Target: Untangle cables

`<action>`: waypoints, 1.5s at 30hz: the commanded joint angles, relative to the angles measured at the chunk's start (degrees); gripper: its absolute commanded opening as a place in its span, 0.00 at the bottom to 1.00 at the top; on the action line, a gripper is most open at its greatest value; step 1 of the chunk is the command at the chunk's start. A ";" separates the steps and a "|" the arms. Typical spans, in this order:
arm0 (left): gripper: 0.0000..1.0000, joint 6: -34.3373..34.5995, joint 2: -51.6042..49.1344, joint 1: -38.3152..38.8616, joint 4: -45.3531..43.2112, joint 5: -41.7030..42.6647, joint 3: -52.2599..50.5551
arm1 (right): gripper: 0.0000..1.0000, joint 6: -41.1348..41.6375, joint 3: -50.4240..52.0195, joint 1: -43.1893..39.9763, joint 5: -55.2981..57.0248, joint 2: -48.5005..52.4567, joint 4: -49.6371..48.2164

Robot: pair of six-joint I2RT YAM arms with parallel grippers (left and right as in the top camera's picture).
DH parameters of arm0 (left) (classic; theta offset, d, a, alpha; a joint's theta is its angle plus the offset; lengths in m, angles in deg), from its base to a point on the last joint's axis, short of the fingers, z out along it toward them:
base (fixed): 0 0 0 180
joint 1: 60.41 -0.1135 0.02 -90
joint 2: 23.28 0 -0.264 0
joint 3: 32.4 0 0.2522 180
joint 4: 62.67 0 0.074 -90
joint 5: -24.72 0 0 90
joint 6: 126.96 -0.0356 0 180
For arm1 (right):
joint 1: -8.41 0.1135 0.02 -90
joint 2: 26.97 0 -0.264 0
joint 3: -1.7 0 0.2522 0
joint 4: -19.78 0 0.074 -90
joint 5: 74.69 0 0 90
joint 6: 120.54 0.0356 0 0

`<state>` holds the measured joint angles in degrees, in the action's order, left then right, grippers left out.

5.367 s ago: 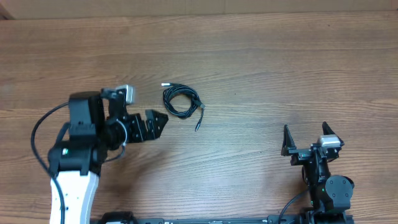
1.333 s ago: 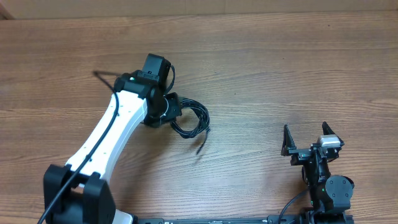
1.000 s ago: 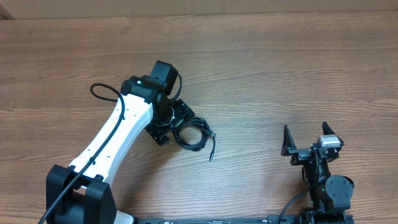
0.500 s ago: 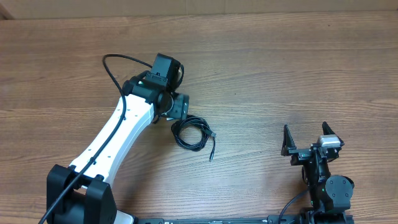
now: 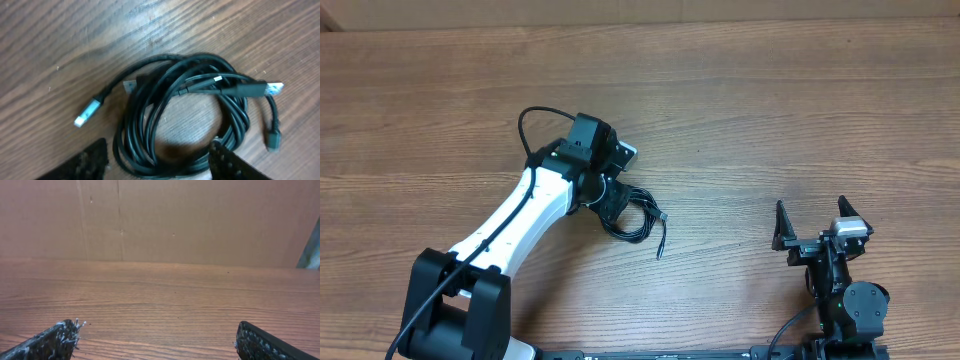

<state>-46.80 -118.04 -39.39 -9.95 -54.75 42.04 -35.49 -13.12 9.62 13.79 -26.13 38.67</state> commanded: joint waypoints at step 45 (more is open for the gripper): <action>0.99 26.25 2.16 0.02 5.66 -3.45 0.42 | 1.00 -0.24 0.59 0.11 -0.04 -0.66 -0.35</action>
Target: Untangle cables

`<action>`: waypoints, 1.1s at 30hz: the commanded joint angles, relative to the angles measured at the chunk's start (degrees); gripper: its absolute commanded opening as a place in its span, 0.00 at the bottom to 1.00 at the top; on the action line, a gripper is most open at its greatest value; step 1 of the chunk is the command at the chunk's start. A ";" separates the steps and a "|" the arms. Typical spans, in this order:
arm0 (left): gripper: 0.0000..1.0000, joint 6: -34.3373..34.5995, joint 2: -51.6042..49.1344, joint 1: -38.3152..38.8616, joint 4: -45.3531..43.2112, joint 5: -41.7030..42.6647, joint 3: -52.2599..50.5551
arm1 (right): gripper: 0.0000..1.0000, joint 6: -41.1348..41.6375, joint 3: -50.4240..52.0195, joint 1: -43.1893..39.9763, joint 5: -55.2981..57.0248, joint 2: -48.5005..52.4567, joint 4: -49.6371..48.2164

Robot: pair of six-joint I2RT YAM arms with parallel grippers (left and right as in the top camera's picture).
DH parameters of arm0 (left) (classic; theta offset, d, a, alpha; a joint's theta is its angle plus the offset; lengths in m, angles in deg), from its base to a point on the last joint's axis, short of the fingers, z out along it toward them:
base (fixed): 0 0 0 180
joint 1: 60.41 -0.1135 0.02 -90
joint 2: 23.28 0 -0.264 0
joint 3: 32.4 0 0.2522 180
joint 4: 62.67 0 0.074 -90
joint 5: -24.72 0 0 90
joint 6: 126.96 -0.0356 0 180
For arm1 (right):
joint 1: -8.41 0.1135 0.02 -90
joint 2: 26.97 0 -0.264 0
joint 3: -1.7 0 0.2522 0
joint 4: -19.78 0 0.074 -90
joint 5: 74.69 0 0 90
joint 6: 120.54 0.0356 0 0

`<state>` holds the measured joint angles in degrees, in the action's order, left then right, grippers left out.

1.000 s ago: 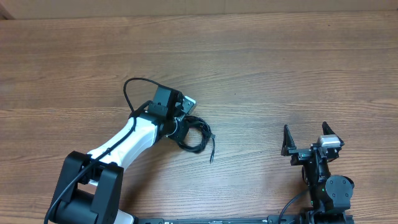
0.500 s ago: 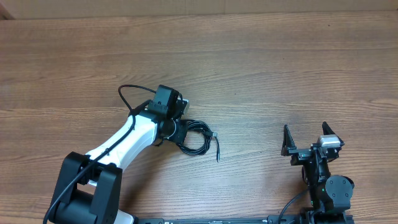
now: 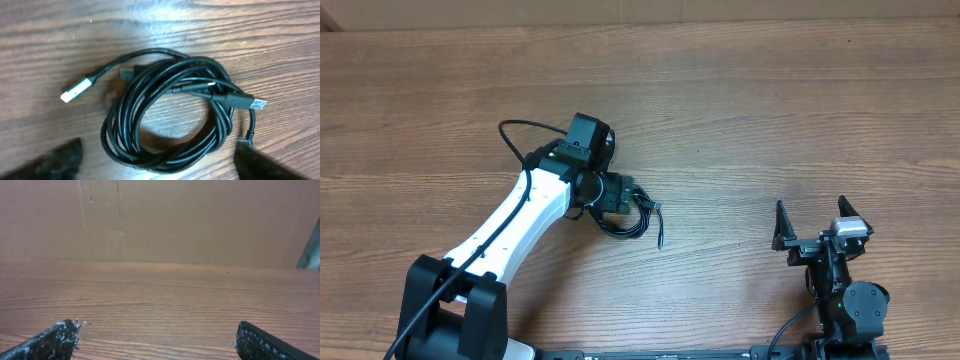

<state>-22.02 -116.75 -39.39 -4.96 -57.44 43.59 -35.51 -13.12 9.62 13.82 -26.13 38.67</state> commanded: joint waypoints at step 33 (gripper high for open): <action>0.04 34.58 -5.53 3.45 -6.91 -1.05 -11.41 | 1.00 -0.20 0.59 0.11 -0.07 -0.66 -0.35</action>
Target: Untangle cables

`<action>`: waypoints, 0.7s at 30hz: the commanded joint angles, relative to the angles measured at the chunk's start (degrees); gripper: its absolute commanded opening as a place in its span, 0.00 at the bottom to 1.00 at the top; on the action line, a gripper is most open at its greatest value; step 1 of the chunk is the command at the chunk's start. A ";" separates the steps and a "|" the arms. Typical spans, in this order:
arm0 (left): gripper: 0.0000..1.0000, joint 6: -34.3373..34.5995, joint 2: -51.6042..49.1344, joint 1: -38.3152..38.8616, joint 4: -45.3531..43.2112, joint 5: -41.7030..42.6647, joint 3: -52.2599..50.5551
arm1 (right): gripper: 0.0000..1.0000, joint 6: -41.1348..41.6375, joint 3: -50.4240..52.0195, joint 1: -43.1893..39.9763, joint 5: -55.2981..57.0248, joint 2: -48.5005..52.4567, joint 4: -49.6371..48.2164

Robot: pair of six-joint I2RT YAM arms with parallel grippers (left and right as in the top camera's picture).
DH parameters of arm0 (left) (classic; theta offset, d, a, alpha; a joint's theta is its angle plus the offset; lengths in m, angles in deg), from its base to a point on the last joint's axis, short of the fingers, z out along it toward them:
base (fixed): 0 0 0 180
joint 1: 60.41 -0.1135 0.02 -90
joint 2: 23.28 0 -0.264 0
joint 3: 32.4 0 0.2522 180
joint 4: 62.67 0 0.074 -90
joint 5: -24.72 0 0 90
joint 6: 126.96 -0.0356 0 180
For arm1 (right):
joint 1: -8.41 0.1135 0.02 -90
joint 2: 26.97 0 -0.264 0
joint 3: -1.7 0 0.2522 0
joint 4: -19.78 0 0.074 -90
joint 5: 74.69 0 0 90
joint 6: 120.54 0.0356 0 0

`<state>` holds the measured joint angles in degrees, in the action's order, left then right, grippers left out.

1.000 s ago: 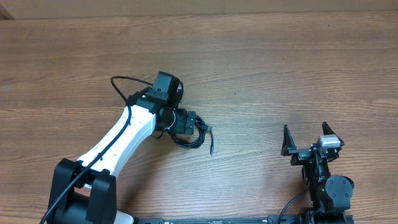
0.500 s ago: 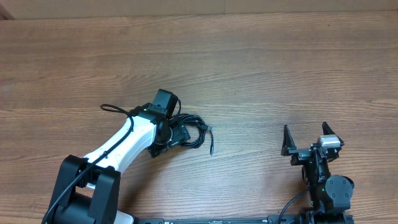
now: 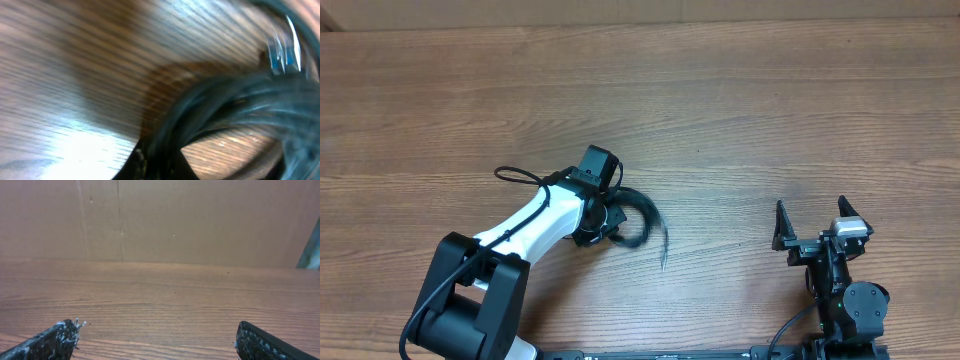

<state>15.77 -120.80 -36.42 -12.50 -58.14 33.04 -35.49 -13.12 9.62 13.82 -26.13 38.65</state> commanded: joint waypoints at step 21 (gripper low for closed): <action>0.04 -46.34 21.86 -7.04 26.49 10.91 18.23 | 1.00 -0.22 0.59 0.11 -0.07 -0.66 -0.35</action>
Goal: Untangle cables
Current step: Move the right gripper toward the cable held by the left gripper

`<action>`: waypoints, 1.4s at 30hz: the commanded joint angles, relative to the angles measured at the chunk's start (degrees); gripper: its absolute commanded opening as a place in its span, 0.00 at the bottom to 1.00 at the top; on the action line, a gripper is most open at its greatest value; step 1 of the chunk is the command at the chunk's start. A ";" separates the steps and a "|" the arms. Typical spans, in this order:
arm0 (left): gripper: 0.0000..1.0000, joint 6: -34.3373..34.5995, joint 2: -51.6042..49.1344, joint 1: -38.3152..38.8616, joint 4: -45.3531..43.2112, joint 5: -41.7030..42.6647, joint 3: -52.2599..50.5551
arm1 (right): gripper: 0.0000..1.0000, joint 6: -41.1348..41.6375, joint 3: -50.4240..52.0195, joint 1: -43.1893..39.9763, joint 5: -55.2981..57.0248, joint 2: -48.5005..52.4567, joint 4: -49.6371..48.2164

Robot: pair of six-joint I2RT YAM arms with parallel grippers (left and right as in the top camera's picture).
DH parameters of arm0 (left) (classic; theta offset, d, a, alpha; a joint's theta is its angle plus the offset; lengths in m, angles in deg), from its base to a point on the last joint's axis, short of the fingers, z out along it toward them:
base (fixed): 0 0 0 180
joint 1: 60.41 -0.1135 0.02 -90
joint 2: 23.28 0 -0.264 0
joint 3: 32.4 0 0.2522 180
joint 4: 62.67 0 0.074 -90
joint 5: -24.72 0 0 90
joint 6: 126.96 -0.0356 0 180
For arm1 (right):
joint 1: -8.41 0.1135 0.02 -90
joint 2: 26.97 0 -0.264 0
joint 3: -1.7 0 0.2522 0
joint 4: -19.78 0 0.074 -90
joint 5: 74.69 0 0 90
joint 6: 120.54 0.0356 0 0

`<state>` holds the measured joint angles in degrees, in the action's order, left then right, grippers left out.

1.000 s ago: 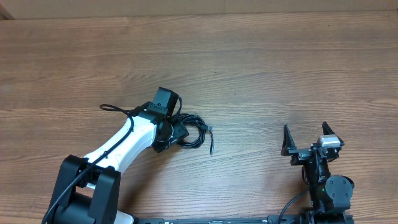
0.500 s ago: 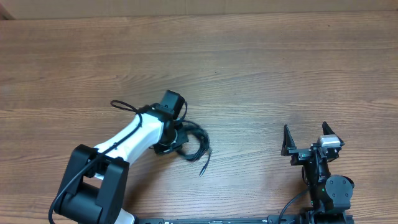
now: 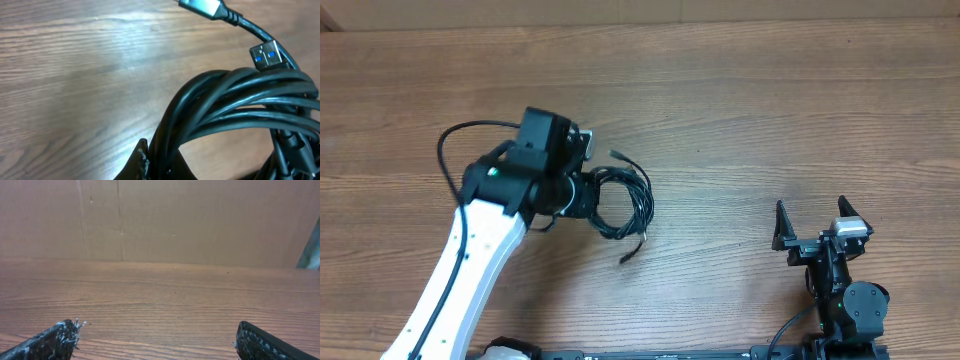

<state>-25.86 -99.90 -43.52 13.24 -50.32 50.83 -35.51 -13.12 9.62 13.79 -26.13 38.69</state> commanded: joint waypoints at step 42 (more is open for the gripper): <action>0.04 12.52 1.25 0.07 0.96 3.06 0.42 | 1.00 48.02 0.59 0.17 -52.52 -0.66 -1.16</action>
<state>-16.03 -99.16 -43.52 14.31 -48.70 50.83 -2.03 -13.12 9.62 -24.78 -26.13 37.53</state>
